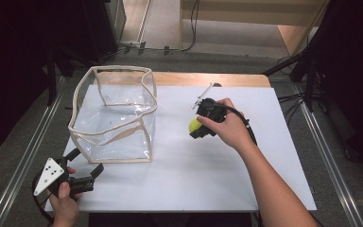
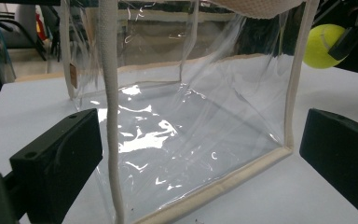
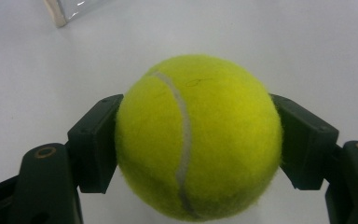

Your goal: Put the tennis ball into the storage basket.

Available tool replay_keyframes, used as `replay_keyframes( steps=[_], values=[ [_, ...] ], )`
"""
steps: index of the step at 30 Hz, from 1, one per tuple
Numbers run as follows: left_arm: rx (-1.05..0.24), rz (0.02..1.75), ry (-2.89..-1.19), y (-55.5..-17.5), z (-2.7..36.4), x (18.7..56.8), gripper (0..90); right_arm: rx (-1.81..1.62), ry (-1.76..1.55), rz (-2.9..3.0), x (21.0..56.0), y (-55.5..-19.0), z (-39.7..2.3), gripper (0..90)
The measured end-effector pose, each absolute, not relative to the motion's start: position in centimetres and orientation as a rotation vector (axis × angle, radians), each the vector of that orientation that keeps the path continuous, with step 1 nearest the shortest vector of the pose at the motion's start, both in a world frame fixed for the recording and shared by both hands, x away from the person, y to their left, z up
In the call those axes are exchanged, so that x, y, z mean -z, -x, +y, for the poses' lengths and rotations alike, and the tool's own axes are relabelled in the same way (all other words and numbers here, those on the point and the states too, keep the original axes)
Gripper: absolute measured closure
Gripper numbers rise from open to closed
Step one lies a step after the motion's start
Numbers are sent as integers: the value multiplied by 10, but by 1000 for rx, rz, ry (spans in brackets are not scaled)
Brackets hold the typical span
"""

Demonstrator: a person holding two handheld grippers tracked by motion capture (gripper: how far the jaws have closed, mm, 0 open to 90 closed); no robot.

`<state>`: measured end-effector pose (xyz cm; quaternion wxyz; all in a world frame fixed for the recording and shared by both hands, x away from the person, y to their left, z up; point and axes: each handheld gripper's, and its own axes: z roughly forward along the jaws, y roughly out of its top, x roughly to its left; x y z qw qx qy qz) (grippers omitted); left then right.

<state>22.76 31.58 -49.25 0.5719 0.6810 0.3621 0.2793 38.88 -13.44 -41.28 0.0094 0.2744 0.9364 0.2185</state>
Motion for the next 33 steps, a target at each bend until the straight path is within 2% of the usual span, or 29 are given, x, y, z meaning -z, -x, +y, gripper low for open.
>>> replay_keyframes(
  steps=[33],
  values=[
    [-653, 848, -1596, -227, 316, 492, 0, -670, -724, 2971, 385, -392, -100, 231]
  ],
)
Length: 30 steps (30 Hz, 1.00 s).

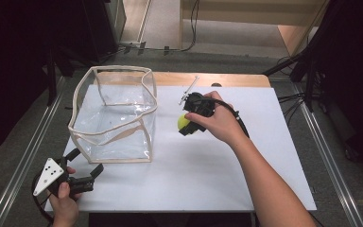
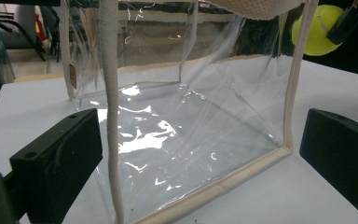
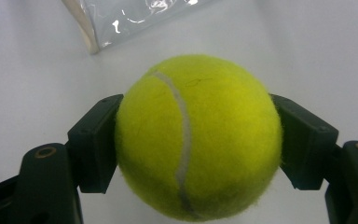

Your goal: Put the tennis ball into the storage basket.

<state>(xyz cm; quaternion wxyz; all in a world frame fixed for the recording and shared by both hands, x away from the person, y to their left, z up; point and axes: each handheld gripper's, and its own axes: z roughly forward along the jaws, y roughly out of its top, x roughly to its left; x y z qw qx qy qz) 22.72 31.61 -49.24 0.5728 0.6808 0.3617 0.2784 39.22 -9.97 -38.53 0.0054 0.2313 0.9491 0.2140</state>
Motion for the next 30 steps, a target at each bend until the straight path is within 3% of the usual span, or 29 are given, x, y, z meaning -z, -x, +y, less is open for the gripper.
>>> replay_keyframes(
  steps=[30],
  values=[
    [-653, 848, -1596, -227, 316, 492, 0, -684, -666, 3008, 353, -394, -85, 233]
  ],
)
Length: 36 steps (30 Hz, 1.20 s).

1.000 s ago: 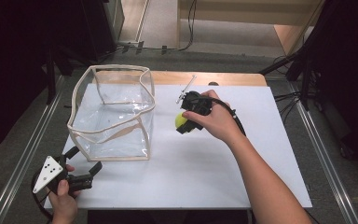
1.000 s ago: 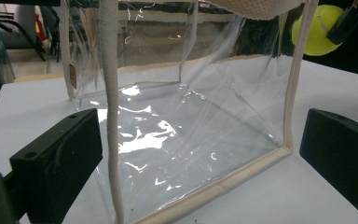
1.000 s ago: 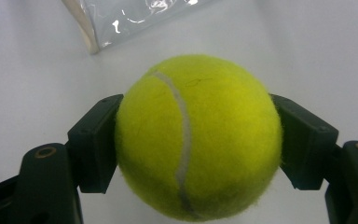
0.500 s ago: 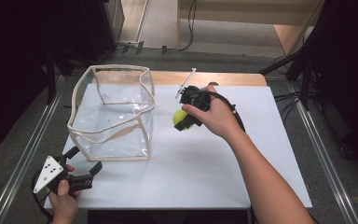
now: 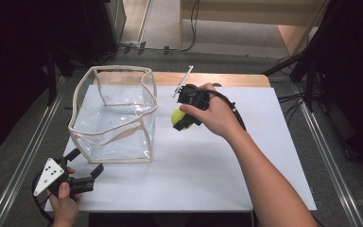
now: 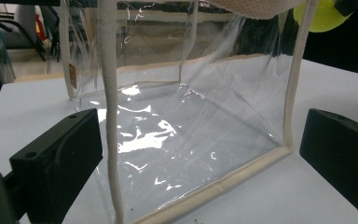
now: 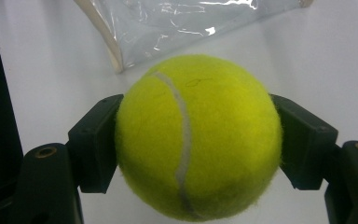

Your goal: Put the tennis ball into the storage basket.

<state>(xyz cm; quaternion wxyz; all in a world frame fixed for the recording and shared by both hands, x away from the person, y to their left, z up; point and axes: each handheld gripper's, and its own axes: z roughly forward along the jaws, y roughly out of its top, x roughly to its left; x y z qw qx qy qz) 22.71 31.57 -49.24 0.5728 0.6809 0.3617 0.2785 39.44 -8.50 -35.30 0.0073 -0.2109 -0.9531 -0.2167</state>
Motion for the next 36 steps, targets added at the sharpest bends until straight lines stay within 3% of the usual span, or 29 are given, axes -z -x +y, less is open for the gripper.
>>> replay_keyframes(
  steps=[36],
  values=[
    [-653, 844, -1598, -227, 316, 492, 0, 688, 596, -2999, 324, -397, -69, 235]
  ],
)
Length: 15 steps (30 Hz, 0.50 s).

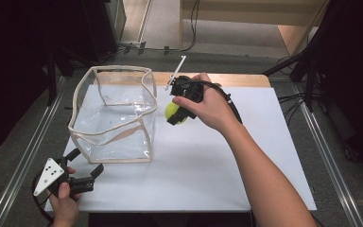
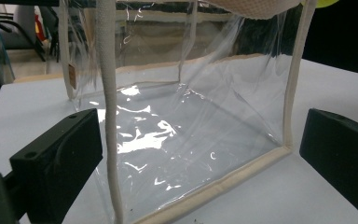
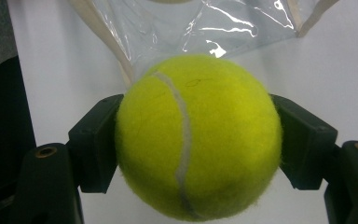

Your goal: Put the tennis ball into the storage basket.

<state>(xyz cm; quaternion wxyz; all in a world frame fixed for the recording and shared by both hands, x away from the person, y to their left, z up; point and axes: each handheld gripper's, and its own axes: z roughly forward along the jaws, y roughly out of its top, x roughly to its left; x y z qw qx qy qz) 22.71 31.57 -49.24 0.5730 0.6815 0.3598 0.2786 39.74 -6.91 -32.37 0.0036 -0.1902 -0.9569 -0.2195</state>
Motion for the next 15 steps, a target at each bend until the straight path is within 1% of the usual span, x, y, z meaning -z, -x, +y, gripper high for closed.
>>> replay_keyframes(
  steps=[15],
  values=[
    [-649, 845, -1593, -227, 316, 492, 0, 693, 572, -3016, 301, -399, -63, 235]
  ],
)
